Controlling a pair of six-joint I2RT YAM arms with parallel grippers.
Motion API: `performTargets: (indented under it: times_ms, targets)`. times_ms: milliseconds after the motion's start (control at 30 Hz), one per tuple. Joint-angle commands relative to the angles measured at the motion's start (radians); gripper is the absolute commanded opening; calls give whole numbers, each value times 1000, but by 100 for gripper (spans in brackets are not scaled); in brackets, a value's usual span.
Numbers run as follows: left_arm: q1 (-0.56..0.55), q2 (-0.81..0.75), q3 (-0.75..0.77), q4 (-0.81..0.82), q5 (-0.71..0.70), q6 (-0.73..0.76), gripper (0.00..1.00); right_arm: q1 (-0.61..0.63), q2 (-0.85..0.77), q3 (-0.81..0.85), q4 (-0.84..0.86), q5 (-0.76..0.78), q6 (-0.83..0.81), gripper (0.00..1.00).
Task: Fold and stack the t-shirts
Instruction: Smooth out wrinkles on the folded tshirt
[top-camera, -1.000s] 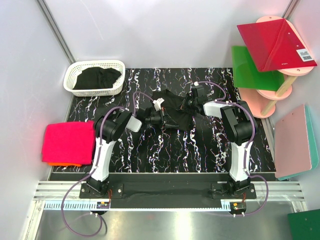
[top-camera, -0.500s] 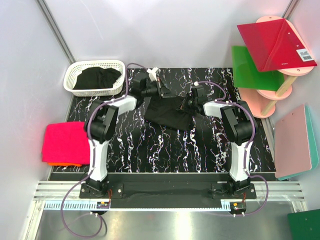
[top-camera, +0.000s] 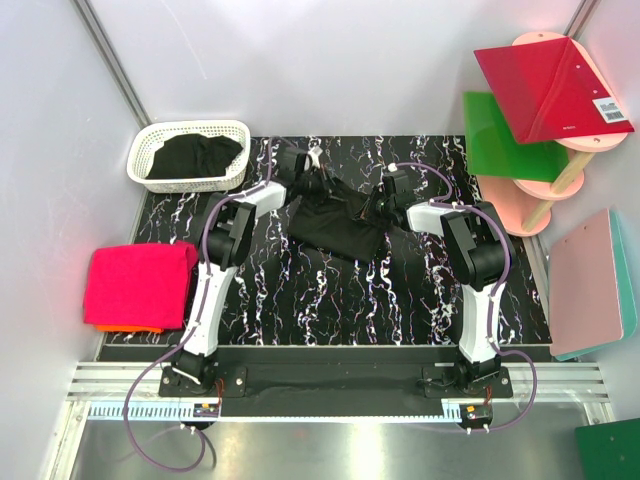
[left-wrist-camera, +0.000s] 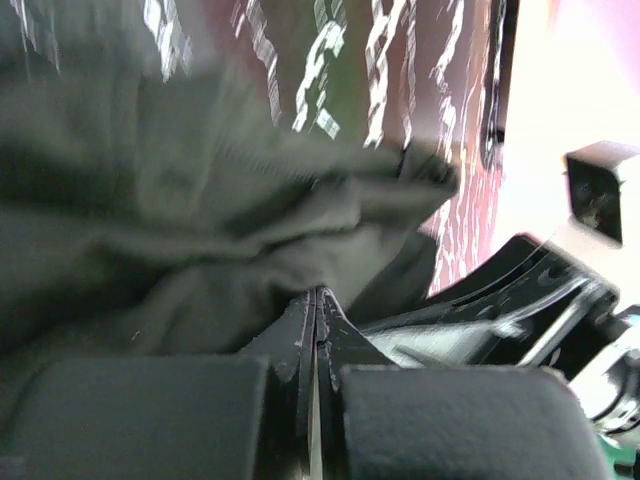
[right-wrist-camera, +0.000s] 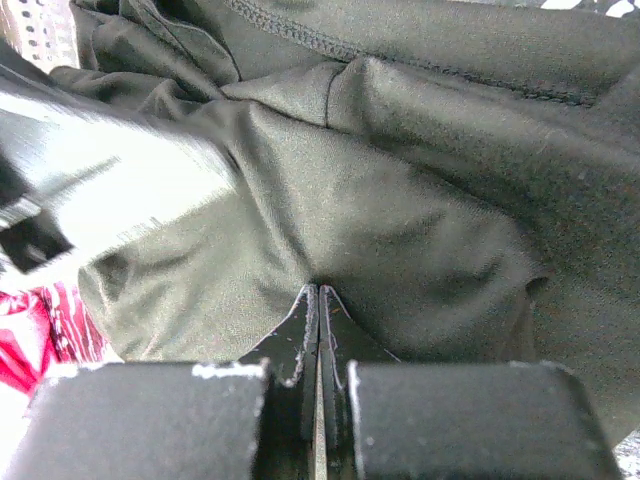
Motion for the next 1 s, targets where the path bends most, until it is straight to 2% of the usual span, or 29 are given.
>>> performTargets:
  times_ms: [0,167,200,233,267,300,333,367,433,467,600,733,867,967]
  targets:
    - [23,-60,69,-60,-105,63,0,5,7,-9,-19,16,-15,1]
    - [29,-324,-131,-32,-167,177,0,5,-26,-45,10,10,-23,0]
    - [29,-368,-165,-51,-218,204,0,7,-52,-56,34,5,-28,1]
    - [30,-457,-199,-71,-249,253,2,6,-71,-71,51,3,-35,0]
    - [30,-499,-269,-90,-296,275,8,7,-94,-108,71,3,-40,1]
    - [30,-537,-307,-103,-321,296,34,9,-147,-131,114,8,-47,1]
    - [29,-601,-337,-121,-350,334,55,10,-178,-154,131,32,-63,1]
    - [29,-623,-386,-176,-405,352,72,13,-209,-192,142,51,-72,1]
    - [29,-658,-417,-236,-460,378,94,19,-295,-223,150,100,-100,2]
    - [30,-666,-452,-258,-485,382,98,16,-316,-240,148,112,-106,2]
    - [32,-616,-499,-267,-468,387,99,18,-381,-237,98,146,-140,3]
    - [33,-489,-467,-278,-458,384,99,18,-388,-242,99,143,-146,3]
    - [35,-419,-440,-276,-487,387,99,19,-421,-268,111,152,-137,4]
    - [40,-372,-413,-275,-455,390,99,18,-437,-277,99,171,-141,4]
